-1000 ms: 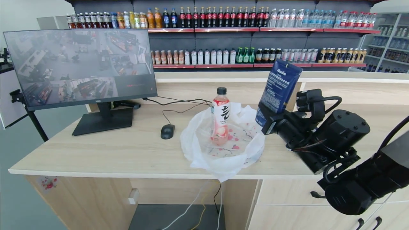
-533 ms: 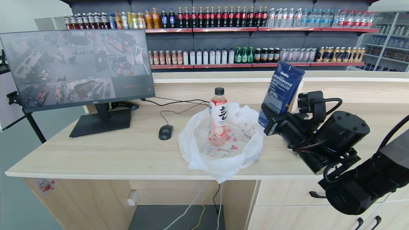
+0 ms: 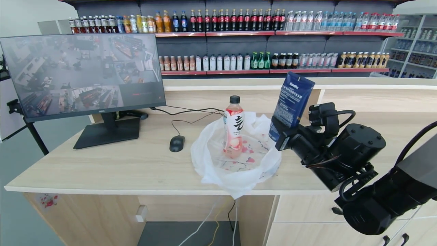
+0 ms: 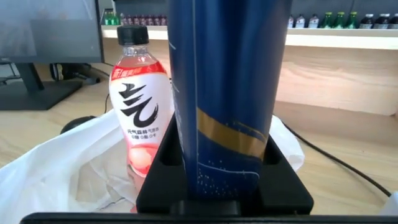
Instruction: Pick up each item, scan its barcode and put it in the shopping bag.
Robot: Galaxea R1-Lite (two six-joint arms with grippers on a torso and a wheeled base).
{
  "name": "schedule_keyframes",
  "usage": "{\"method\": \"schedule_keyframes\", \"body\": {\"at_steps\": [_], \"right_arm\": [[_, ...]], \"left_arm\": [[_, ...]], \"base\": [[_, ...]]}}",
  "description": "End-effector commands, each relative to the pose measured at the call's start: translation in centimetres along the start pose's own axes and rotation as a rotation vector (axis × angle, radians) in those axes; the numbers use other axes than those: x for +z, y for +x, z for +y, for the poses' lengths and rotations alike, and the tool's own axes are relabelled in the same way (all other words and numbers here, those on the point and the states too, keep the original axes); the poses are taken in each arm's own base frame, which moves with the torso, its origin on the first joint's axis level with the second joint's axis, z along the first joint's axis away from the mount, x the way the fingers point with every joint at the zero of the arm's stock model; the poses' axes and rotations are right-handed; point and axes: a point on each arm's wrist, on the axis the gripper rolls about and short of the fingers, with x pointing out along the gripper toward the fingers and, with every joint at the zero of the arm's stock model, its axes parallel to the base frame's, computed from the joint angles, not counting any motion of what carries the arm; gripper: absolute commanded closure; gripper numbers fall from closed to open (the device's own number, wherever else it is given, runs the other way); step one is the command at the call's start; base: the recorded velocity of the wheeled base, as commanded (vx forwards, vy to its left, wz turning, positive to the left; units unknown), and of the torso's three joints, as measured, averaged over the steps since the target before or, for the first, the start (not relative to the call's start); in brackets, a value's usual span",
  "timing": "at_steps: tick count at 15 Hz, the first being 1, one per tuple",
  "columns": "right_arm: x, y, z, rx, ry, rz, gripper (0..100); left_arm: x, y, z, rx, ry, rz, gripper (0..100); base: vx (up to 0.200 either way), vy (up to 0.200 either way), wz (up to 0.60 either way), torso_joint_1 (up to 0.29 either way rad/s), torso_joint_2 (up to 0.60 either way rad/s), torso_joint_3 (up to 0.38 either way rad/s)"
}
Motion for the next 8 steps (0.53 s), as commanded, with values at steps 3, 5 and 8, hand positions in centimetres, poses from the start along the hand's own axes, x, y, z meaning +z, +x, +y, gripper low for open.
{"method": "schedule_keyframes", "body": {"at_steps": [3, 5, 8], "right_arm": [[-0.6, 0.0, 0.2, 0.005, -0.001, 0.018, 100], [-1.1, 0.3, 0.2, 0.006, -0.002, 0.025, 100], [-1.9, 1.0, 0.3, 0.006, -0.003, 0.033, 100]], "left_arm": [[0.0, 0.0, 0.0, 0.0, 0.001, 0.0, 0], [0.0, 0.0, 0.0, 0.002, 0.0, 0.0, 0], [0.0, 0.0, 0.0, 0.0, 0.0, 0.0, 0]], "base": [[0.0, 0.0, 0.0, 0.0, 0.0, 0.0], [0.0, 0.0, 0.0, 0.0, 0.0, 0.0], [0.0, 0.0, 0.0, 0.0, 0.0, 0.0]]}}
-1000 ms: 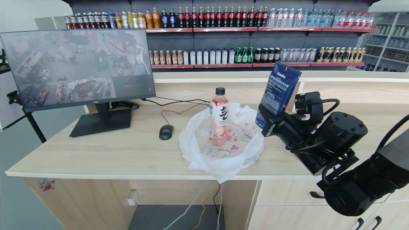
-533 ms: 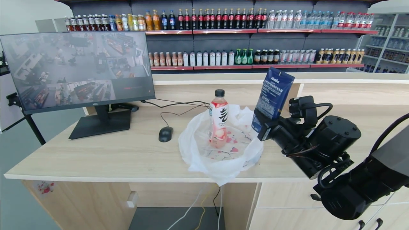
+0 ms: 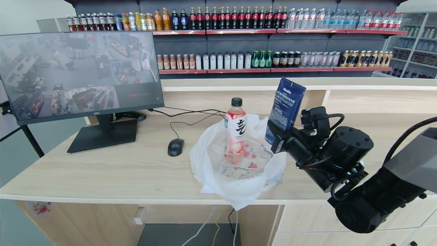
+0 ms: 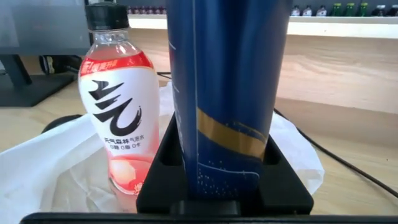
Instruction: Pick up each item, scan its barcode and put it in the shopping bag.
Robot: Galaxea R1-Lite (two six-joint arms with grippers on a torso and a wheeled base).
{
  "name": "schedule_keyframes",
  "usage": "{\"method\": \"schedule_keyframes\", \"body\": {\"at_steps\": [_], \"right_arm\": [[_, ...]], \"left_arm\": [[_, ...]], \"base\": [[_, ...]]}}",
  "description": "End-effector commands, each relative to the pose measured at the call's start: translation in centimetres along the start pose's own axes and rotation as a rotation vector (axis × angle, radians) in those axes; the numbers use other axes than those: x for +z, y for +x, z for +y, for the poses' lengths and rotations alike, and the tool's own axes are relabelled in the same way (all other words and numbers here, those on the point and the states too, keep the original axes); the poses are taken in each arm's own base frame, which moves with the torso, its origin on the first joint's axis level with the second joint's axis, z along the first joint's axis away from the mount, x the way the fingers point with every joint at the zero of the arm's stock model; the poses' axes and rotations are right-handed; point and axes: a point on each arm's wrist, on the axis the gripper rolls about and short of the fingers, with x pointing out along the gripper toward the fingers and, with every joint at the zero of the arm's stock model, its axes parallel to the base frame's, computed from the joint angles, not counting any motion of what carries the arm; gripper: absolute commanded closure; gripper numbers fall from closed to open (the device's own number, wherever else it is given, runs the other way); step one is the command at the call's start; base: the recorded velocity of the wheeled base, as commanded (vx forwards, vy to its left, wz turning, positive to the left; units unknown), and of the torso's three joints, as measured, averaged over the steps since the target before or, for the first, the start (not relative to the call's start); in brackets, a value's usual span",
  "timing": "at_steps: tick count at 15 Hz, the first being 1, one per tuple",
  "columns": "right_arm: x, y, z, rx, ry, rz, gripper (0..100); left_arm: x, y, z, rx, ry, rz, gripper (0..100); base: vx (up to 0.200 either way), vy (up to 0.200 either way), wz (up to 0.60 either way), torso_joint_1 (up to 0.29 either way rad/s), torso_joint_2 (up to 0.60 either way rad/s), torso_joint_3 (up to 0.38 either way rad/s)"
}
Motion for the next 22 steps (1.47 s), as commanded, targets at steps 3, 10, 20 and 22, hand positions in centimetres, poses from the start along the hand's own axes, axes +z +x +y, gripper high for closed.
{"method": "schedule_keyframes", "body": {"at_steps": [3, 10, 20, 22], "right_arm": [[-1.9, 1.3, 0.2, 0.002, -0.001, 0.019, 100], [-3.6, 2.1, 1.0, 0.02, 0.0, 0.042, 100], [-5.9, 2.4, 1.0, 0.019, -0.005, 0.095, 100], [-6.5, 2.5, 1.0, 0.019, -0.006, 0.107, 100]], "left_arm": [[0.0, 0.0, 0.0, 0.0, 0.001, 0.0, 0], [0.0, 0.0, 0.0, 0.0, 0.001, 0.0, 0], [0.0, 0.0, 0.0, 0.0, 0.001, 0.0, 0], [0.0, 0.0, 0.0, 0.0, 0.001, 0.0, 0]], "base": [[0.0, 0.0, 0.0, 0.0, 0.0, 0.0], [0.0, 0.0, 0.0, 0.0, 0.0, 0.0], [0.0, 0.0, 0.0, 0.0, 0.0, 0.0], [0.0, 0.0, 0.0, 0.0, 0.0, 0.0]]}}
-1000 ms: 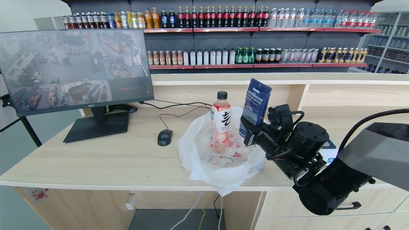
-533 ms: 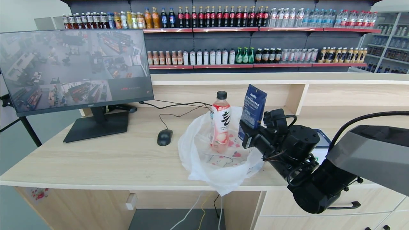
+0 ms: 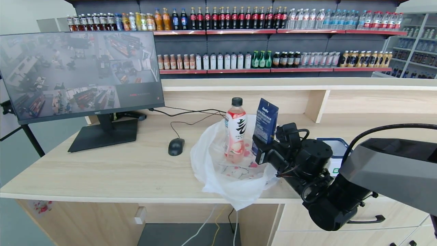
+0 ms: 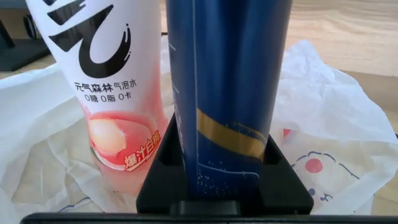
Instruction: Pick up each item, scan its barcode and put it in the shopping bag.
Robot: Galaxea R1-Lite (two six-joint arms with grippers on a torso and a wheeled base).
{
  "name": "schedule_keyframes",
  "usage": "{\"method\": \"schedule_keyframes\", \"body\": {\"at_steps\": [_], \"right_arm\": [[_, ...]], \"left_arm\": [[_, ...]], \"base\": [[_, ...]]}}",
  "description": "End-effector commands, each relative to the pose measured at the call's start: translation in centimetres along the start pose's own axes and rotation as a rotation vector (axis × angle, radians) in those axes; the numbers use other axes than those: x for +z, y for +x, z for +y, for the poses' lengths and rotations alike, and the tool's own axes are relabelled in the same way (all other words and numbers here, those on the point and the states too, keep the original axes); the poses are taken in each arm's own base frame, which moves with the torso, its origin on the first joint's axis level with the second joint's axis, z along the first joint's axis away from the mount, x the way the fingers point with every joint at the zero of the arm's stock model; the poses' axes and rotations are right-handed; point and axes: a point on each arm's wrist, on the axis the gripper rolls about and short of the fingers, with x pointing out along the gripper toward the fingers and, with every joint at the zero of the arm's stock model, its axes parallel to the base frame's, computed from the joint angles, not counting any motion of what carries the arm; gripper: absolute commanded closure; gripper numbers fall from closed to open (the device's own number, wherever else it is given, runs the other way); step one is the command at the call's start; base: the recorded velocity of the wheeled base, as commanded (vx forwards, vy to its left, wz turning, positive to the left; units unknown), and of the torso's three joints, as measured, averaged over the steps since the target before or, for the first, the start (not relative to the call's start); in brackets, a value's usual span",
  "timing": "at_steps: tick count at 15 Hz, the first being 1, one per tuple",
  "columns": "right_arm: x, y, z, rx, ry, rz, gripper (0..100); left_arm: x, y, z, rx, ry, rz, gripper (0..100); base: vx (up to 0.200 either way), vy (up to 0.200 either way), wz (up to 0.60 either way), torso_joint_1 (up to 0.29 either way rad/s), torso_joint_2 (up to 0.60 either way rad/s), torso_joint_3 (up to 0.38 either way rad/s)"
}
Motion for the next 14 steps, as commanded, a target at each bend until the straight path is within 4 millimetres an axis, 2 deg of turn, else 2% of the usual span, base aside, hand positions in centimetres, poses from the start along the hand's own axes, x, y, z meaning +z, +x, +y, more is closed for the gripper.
{"method": "schedule_keyframes", "body": {"at_steps": [1, 4, 14], "right_arm": [[-0.9, 0.2, 0.1, 0.002, -0.004, 0.019, 100], [-1.9, 0.3, 0.1, 0.002, -0.005, 0.04, 100], [-2.7, 0.3, 0.1, 0.002, -0.007, 0.062, 100]], "left_arm": [[0.0, 0.0, 0.0, 0.0, 0.0, 0.0, 0], [0.0, 0.0, 0.0, 0.0, 0.0, 0.0, 0], [0.0, 0.0, 0.0, 0.0, 0.0, 0.0, 0]], "base": [[0.0, 0.0, 0.0, 0.0, 0.0, 0.0], [0.0, 0.0, 0.0, 0.0, 0.0, 0.0], [0.0, 0.0, 0.0, 0.0, 0.0, 0.0]]}}
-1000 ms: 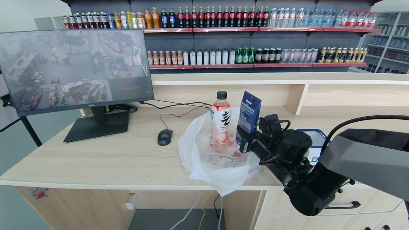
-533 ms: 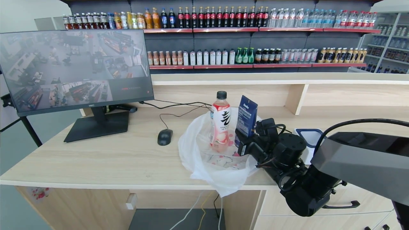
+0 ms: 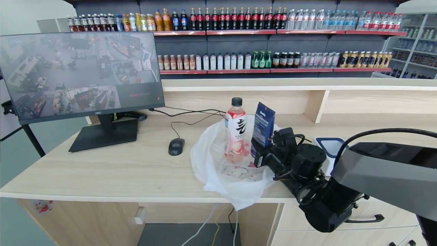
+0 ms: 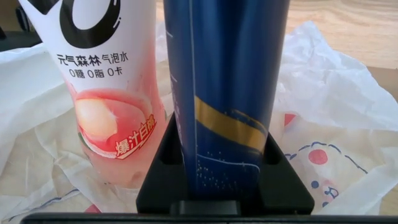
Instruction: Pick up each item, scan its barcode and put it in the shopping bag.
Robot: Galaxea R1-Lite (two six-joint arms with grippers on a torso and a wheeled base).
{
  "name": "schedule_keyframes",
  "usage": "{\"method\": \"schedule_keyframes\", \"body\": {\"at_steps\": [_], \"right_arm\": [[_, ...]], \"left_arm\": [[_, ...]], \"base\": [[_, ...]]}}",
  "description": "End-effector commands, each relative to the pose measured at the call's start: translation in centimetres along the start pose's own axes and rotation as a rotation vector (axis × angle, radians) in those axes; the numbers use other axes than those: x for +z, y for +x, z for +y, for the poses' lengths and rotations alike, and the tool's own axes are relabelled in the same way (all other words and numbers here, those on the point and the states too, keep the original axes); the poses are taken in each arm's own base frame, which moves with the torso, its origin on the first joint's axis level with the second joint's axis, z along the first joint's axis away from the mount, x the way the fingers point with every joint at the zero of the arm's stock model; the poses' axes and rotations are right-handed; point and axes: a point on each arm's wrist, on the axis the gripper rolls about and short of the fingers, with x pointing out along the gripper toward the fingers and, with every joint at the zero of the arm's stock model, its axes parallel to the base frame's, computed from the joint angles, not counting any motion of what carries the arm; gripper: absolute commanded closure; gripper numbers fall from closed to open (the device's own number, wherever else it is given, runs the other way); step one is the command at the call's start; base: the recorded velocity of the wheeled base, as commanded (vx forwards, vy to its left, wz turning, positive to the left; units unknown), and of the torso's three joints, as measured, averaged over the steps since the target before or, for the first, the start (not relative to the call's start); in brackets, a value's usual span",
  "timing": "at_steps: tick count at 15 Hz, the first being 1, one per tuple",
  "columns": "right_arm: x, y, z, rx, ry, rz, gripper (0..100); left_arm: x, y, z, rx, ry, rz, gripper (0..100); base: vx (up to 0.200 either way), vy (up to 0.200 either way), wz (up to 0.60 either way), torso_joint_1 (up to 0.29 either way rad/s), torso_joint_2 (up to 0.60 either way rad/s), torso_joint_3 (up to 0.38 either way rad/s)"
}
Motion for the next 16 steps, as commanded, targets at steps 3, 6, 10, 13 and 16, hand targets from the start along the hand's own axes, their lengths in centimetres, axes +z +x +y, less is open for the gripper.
{"method": "schedule_keyframes", "body": {"at_steps": [3, 6, 10, 13, 16], "right_arm": [[-0.32, 0.01, -0.03, -0.001, 0.0, 0.013, 100], [-0.1, 0.17, -0.02, -0.001, 0.001, 0.002, 100], [0.02, 0.16, -0.02, -0.001, 0.008, -0.001, 100], [0.28, 0.02, -0.04, -0.001, 0.008, -0.004, 100], [0.2, -0.12, -0.05, -0.001, 0.009, 0.002, 0]], "left_arm": [[-0.01, 0.0, 0.0, 0.0, 0.0, 0.0, 0], [-0.01, 0.0, 0.0, 0.0, 0.0, 0.0, 0], [-0.01, 0.0, 0.0, 0.0, 0.0, 0.0, 0], [-0.01, 0.0, 0.0, 0.0, 0.0, 0.0, 0], [-0.01, 0.0, 0.0, 0.0, 0.0, 0.0, 0]], "base": [[0.0, 0.0, 0.0, 0.0, 0.0, 0.0], [0.0, 0.0, 0.0, 0.0, 0.0, 0.0], [0.0, 0.0, 0.0, 0.0, 0.0, 0.0], [0.0, 0.0, 0.0, 0.0, 0.0, 0.0], [0.0, 0.0, 0.0, 0.0, 0.0, 0.0]]}}
